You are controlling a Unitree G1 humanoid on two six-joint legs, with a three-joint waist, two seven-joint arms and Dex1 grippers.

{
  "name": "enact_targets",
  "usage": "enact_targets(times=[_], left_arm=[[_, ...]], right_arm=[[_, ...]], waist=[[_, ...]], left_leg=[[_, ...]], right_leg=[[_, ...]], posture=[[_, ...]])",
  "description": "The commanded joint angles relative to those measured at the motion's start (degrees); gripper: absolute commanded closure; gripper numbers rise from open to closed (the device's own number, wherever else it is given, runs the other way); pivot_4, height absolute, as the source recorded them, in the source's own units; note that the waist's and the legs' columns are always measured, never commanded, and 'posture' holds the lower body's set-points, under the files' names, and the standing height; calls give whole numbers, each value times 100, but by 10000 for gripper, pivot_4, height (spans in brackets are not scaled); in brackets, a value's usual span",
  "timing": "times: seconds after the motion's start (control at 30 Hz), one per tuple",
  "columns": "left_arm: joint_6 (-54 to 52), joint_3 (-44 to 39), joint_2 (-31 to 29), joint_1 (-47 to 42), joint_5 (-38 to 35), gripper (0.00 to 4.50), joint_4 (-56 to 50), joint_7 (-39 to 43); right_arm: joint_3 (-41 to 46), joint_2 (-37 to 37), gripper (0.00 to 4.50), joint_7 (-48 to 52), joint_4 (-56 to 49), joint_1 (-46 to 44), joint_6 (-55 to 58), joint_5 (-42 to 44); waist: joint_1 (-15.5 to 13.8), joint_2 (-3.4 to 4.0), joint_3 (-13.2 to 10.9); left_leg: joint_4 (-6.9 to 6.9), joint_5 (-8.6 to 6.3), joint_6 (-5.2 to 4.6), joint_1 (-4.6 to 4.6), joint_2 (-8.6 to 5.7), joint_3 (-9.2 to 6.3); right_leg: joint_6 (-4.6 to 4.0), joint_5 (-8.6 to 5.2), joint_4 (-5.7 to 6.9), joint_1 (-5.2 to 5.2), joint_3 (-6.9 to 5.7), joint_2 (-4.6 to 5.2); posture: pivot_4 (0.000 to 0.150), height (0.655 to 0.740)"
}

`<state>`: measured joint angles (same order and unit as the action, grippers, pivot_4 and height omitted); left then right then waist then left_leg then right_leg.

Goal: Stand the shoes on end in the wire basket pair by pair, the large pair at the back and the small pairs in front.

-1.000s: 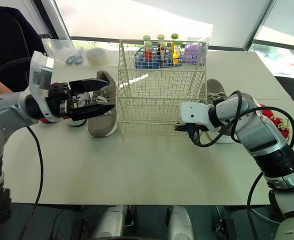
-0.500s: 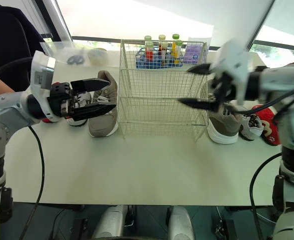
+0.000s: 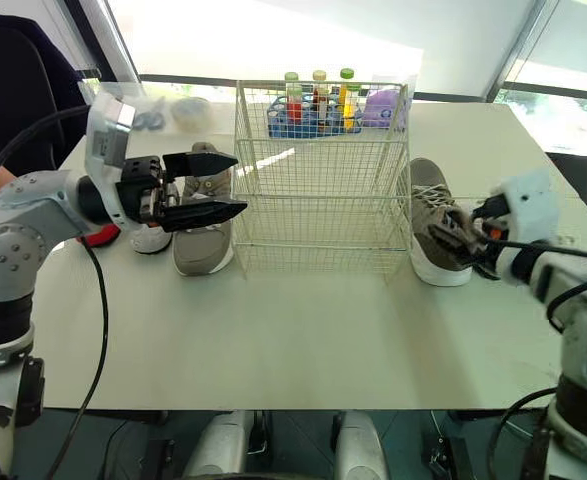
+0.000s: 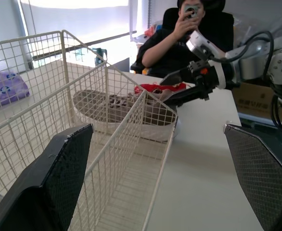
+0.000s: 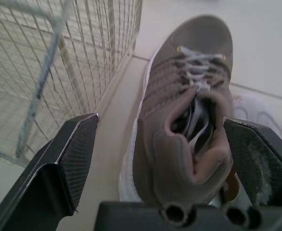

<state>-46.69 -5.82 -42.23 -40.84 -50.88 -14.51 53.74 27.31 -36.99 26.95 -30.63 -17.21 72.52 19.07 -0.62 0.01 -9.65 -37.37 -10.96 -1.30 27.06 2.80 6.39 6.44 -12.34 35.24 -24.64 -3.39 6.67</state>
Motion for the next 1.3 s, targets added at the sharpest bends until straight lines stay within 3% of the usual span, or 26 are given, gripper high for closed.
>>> enact_targets(times=[0.03, 0.5, 0.6, 0.8, 0.87, 1.07, 1.3], left_arm=[[107, -104, -21, -118, 24, 0, -59, 82], [92, -280, -120, 146, 31, 0, -297, 4], [96, -317, -145, 191, 19, 0, -333, -12], [107, -352, -184, 244, 7, 0, -374, -31], [108, -350, -180, 238, 16, 0, -377, -30], [149, -297, -156, 164, 63, 0, -317, 7], [219, -232, -121, 23, 137, 0, -177, 97]], right_arm=[[71, 189, 579, -428, -67, 63, -164, -140], [-131, 807, 579, -1127, 855, -43, -872, -171], [-214, 817, 7673, -1152, 916, -83, -895, -153], [-268, 810, 35415, -1182, 909, -21, -848, -128], [-272, 822, 42127, -1194, 874, 5, -835, -111], [-18, 893, 43449, -1366, 689, -260, -807, -15], [598, 732, 43449, -1863, 651, -1768, -590, 242]], waist=[[-7, 0, 0], [12, 1, 0], [24, 1, 0], [44, 1, 0], [33, 0, 0], [37, 1, -1], [43, 25, -15]], left_leg=[[0, 0, 0, 0, 0, -1], [3, 0, 0, -2, 0, -2], [3, 0, 0, -3, 0, -2], [6, 0, 0, -5, 0, -5], [8, 0, 0, -4, 0, -5], [8, 0, 0, -4, 0, -5], [15, 1, -1, 5, 0, -5]], right_leg=[[0, 0, 0, 0, 0, 0], [0, -1, -1, 3, 0, -2], [0, -1, -1, 3, 0, -2], [0, -1, -1, 4, 0, -3], [0, -2, -2, 4, 0, -3], [0, -2, -3, 4, 0, -2], [1, 0, 0, -15, 7, -2]], posture=[[1500, 7400], [1500, 7400], [1500, 7400], [1500, 7400], [1500, 7400], [1500, 7400], [1500, 7400]])
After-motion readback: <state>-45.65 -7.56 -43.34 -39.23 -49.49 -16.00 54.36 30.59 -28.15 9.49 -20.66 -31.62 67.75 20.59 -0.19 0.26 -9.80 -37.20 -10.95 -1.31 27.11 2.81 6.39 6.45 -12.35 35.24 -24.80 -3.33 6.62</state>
